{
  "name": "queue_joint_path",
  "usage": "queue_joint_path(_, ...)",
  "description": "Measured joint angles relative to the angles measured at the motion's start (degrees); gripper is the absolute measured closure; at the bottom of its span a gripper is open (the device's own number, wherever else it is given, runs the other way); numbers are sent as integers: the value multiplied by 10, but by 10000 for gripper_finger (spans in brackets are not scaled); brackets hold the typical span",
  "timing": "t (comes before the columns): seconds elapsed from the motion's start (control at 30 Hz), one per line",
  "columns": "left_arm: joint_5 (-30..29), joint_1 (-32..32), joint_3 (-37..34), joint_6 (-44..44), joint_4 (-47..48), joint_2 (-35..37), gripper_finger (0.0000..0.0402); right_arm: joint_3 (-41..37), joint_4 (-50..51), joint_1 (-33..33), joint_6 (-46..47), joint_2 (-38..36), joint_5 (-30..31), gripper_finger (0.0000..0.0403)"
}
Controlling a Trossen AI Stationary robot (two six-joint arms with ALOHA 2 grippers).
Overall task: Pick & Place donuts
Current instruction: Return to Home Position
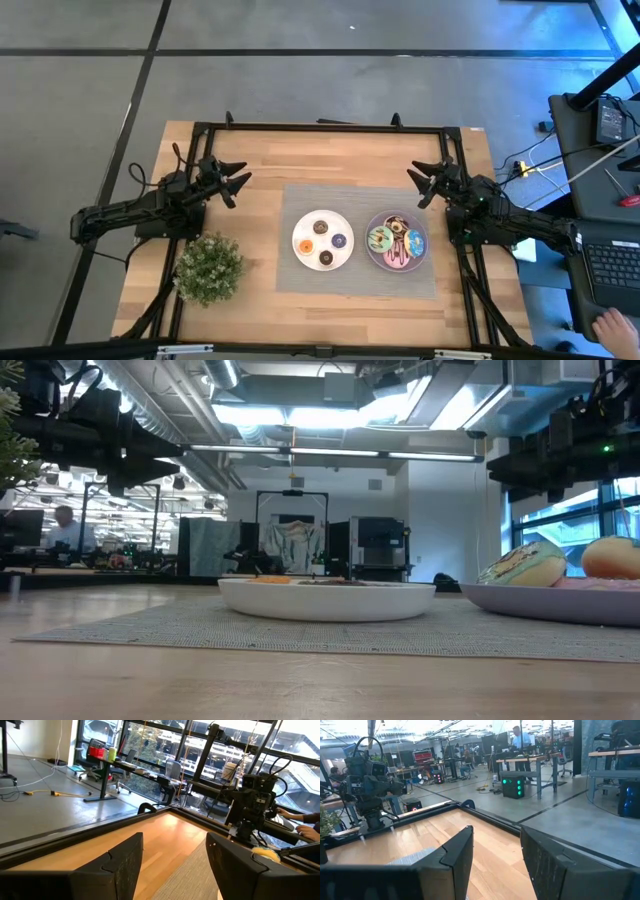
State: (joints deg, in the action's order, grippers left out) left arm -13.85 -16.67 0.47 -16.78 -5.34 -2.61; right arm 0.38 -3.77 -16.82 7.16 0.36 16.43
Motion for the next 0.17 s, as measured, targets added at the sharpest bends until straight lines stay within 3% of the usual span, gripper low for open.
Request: queue_joint_path(0.17, 0, 0, 0, 0, 0, 0, 189, 0, 0, 0, 0, 0, 0, 237)
